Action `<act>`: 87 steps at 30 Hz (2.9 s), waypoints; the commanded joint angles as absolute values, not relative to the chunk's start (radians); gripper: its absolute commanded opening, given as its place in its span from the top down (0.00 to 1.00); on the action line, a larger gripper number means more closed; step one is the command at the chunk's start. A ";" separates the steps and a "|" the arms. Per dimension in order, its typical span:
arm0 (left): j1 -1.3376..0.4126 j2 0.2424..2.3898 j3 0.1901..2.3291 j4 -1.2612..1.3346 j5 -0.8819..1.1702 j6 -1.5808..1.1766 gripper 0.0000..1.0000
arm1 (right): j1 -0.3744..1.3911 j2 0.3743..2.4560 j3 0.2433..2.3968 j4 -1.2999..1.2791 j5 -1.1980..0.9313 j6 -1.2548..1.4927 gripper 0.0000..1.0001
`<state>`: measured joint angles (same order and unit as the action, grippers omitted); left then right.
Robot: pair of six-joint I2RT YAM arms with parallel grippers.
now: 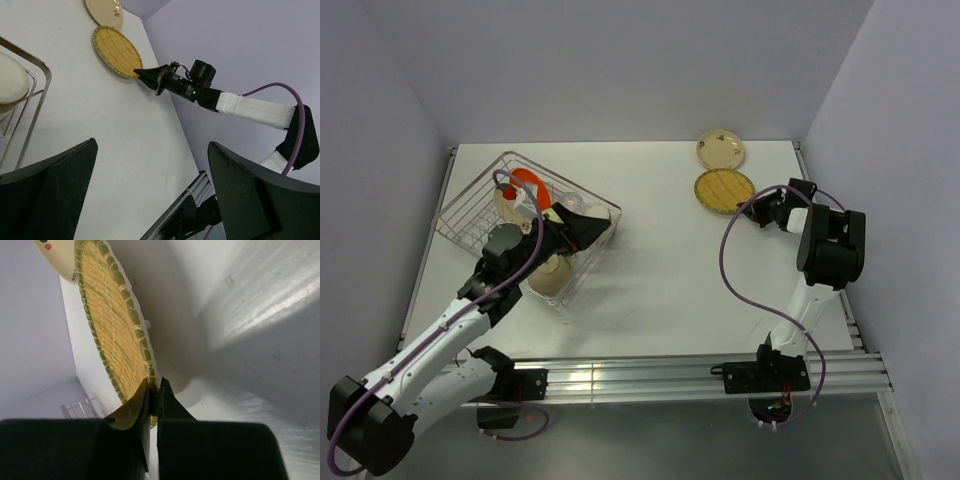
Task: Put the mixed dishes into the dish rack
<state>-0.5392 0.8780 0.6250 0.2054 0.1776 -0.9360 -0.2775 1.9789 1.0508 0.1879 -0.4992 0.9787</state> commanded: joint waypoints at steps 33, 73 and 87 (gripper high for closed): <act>-0.566 1.235 0.736 0.529 0.313 -1.094 0.02 | -0.103 1.436 0.977 0.207 -1.003 0.793 1.00; -0.566 1.192 0.758 0.417 0.408 -0.884 1.00 | 0.156 1.402 1.092 0.006 -1.155 0.312 0.59; -0.565 1.121 0.712 0.387 0.382 -0.859 1.00 | 0.244 1.505 1.242 -0.153 -1.227 0.149 1.00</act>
<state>-0.5606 1.1702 0.7021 0.3309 0.3943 -0.8902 0.2054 1.5021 1.1732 -0.0937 -1.1740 0.2230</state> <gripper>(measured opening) 0.084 0.078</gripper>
